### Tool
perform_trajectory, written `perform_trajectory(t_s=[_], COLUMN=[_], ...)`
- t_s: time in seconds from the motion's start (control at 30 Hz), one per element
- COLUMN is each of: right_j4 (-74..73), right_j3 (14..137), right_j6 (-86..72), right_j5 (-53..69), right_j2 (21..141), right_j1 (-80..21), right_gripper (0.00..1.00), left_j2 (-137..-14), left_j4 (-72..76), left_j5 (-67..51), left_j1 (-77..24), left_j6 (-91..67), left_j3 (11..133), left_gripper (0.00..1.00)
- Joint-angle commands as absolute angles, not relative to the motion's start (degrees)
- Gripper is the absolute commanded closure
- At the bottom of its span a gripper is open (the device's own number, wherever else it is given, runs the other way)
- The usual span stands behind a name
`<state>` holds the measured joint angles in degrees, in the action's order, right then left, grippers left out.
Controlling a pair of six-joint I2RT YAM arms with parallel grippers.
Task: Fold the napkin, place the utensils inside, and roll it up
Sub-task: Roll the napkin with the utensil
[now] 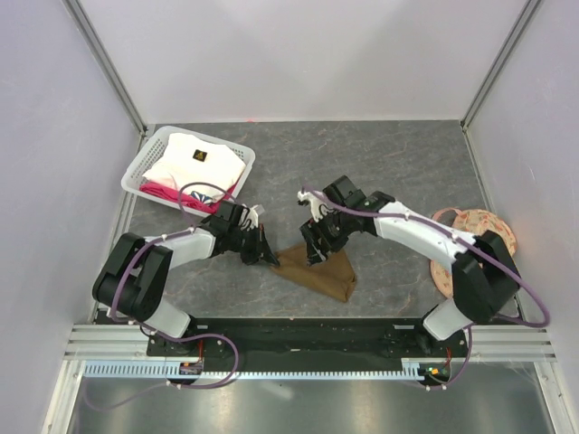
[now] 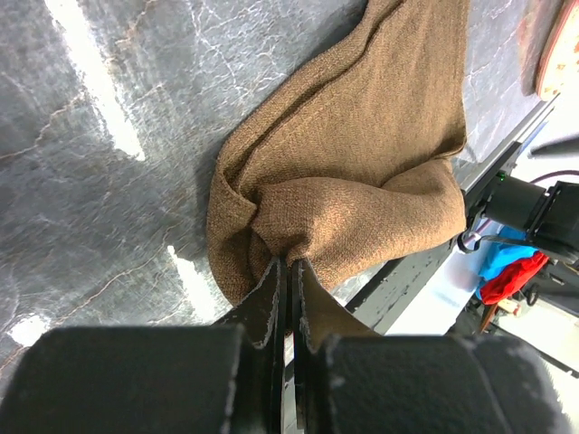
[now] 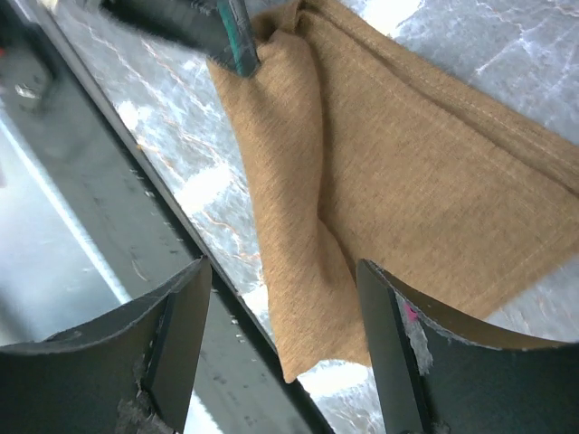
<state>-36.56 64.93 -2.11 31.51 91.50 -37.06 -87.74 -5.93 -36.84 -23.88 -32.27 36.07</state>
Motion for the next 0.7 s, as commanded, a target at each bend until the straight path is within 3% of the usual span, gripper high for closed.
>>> perform_trajectory(t_s=[0.0,0.33,0.67], right_j4=[-33.8,-30.8,-31.5], right_j3=[61.2,59.0,60.6], right_j6=[-5.3,-8.0,-7.7], right_j5=[10.5,-3.8,-7.9], right_j2=[85.2,88.0,95.3], right_j1=[-46.5,-61.7,-62.9], right_gripper=[0.26,0.30,0.32], left_j2=[-88.5,-89.3,-89.2], left_j4=[-8.7,-9.9,-10.2], left_j5=[-38.6,-38.8,-39.5], left_j1=[-24.0,-24.1,-24.0], left_j6=[-33.0,-32.0,-31.3], left_j3=[38.9,39.9,40.1], left_gripper=[0.98,0.98,0.98])
